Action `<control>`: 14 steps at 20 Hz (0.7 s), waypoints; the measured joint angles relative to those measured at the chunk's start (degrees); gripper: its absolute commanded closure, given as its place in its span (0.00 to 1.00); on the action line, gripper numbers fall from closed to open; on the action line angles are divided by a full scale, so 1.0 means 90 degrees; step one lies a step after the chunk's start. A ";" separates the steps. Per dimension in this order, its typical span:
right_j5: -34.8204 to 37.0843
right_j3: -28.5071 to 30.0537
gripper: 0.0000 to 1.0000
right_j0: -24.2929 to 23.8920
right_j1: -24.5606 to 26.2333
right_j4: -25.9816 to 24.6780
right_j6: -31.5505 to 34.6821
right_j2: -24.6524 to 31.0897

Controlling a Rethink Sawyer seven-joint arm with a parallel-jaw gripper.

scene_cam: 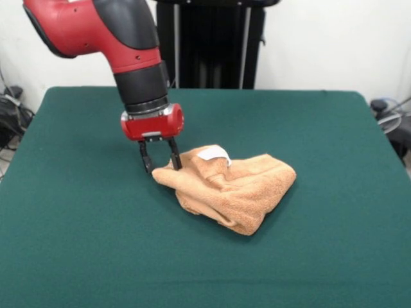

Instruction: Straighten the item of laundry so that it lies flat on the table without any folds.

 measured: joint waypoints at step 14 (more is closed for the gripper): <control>-0.0001 -0.0002 1.00 0.0195 0.0022 -0.0004 0.0000 0.0000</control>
